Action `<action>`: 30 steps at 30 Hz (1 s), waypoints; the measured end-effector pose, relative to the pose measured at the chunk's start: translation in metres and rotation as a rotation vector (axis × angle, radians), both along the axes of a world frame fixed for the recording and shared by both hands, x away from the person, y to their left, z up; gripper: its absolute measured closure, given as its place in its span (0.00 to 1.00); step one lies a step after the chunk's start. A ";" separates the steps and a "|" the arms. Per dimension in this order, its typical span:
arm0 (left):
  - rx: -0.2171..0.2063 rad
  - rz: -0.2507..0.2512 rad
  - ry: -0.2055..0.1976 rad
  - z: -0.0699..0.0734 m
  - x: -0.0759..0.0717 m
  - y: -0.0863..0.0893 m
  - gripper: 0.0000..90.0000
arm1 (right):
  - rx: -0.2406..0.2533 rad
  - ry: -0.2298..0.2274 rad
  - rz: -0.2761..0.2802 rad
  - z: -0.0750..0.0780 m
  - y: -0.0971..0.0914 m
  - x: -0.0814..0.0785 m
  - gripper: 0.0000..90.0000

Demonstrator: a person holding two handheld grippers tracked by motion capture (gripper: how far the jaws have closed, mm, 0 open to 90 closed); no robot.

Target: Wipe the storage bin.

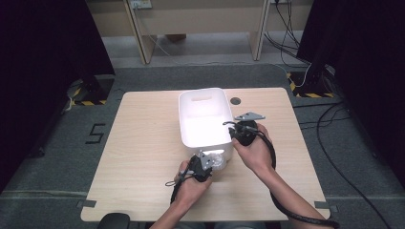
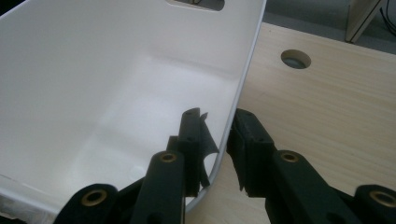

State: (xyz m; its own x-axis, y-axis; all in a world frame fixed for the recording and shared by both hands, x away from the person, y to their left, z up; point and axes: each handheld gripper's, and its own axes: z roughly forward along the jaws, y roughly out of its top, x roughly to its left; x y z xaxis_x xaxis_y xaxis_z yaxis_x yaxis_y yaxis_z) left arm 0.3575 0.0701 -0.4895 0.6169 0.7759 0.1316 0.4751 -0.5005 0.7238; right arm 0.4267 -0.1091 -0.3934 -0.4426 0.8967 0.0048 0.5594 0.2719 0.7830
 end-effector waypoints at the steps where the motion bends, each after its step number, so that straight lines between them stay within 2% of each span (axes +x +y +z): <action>1: 0.000 -0.001 0.000 0.000 0.000 0.000 0.85 | 0.000 0.000 0.000 0.000 0.000 0.000 0.83; 19: -0.010 -0.001 -0.004 0.004 0.000 0.000 0.86 | -0.001 0.002 0.000 0.000 0.000 0.000 0.83; 30: -0.011 0.021 -0.010 0.008 -0.003 0.014 0.86 | 0.026 0.021 0.011 0.001 0.006 -0.002 0.79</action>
State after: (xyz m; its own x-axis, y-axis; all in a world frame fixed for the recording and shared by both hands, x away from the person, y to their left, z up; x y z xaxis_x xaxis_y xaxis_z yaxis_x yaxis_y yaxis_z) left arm 0.3546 0.0842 -0.4812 0.5990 0.7903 0.1287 0.4783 -0.4821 0.7340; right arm 0.4243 -0.1027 -0.3928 -0.4522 0.8911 0.0372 0.5726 0.2581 0.7782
